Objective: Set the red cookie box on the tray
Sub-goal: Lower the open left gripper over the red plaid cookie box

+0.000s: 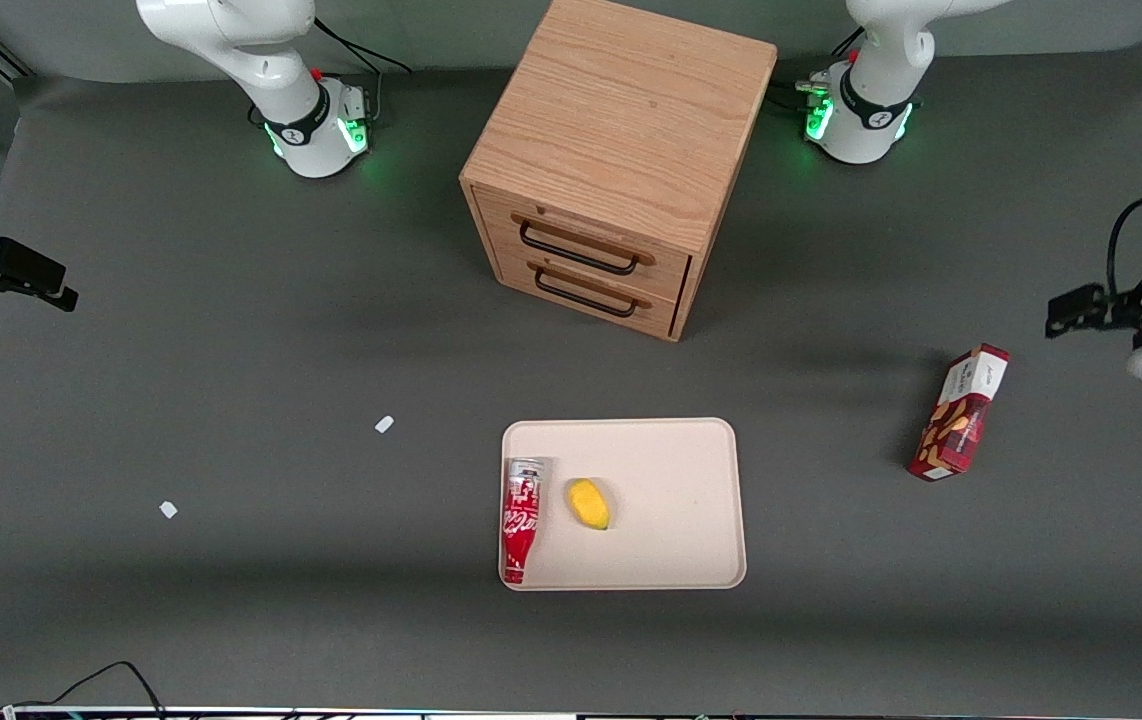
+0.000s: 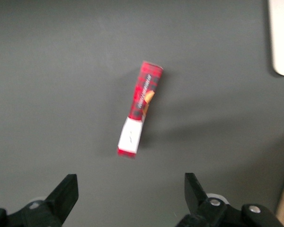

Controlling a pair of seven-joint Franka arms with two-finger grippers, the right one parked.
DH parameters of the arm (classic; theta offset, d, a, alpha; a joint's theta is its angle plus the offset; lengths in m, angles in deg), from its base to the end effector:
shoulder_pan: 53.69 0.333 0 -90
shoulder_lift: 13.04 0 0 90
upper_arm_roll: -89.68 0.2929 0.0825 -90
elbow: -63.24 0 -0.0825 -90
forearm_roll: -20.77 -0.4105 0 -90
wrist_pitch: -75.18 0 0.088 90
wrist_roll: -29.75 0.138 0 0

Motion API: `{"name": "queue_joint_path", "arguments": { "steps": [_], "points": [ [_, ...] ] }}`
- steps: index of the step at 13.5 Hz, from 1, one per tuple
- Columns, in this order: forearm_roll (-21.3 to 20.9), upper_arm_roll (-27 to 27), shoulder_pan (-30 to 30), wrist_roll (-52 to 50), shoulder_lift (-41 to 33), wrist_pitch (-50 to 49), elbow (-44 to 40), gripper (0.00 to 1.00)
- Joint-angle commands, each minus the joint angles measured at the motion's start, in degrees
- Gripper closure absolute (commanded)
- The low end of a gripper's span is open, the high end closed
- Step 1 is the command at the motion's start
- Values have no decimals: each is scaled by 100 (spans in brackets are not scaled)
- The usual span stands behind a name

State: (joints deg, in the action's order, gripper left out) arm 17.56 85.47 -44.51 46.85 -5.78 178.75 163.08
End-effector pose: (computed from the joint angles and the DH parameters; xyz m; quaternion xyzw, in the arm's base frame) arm 0.6118 0.0608 0.4284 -0.9929 0.1128 0.0343 0.0161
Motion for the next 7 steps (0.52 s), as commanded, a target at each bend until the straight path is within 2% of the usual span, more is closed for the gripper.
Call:
{"name": "queue_joint_path", "arguments": {
  "steps": [1,4,7],
  "points": [
    [-163,-36,31,188,100,1038,736,0],
    [-172,-19,22,249,372,2217,1440,0],
    [-172,-19,4,372,706,2782,1731,0]
  ]
}}
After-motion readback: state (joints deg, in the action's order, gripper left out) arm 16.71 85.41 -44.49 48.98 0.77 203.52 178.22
